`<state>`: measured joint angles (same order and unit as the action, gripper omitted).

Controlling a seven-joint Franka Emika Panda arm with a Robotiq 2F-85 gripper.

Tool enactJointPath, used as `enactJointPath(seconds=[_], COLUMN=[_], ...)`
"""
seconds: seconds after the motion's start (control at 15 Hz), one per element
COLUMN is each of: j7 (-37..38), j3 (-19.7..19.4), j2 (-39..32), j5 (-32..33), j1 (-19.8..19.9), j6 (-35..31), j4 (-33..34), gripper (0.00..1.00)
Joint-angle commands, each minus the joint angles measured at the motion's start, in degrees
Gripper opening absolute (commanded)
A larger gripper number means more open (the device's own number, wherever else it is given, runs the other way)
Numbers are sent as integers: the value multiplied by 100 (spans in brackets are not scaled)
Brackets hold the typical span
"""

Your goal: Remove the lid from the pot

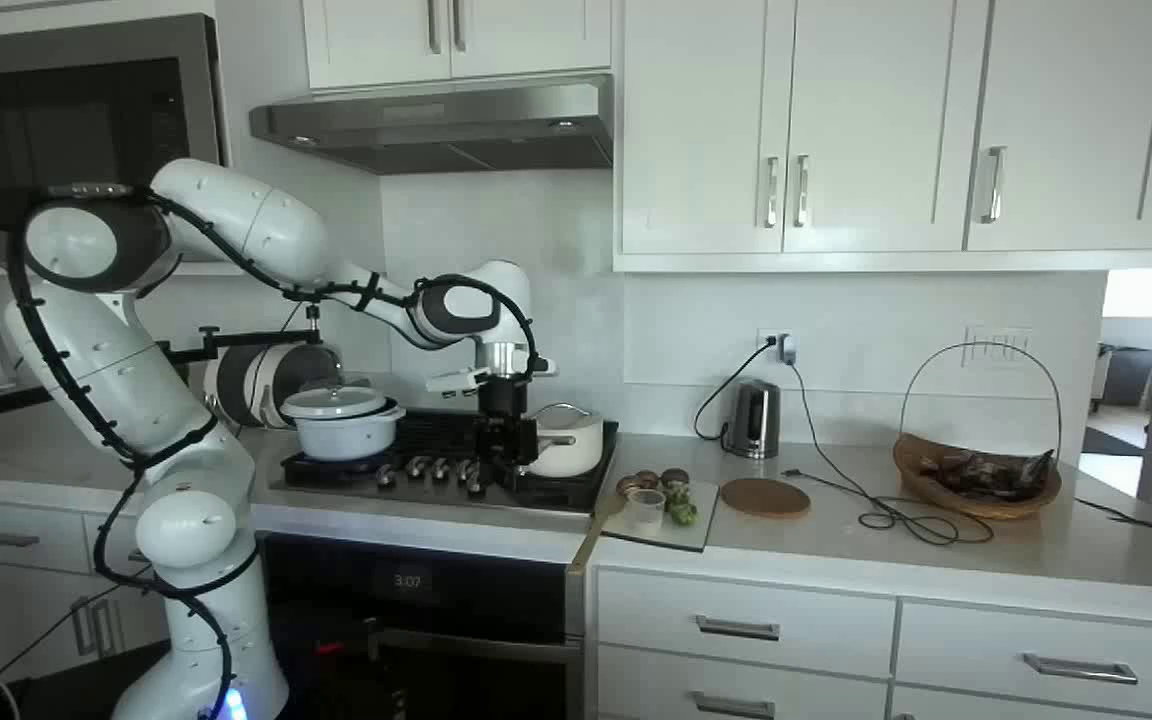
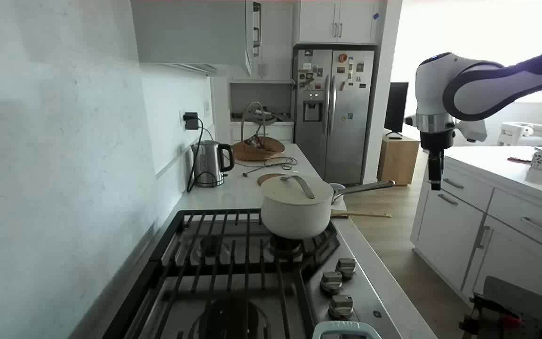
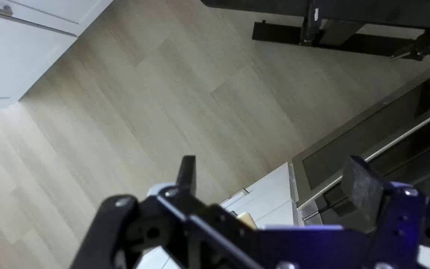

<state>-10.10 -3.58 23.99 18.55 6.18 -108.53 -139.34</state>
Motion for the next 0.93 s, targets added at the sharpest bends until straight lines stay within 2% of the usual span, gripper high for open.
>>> enactJointPath(seconds=[0.0,0.47,0.87], j7=[20,-69,15], j3=[-57,-20,410], j2=[0,-108,-117], j5=[20,1,-10], j1=[-66,-122,-601], j6=[18,158,674], j4=[9,95,467], gripper=[100,100,100])
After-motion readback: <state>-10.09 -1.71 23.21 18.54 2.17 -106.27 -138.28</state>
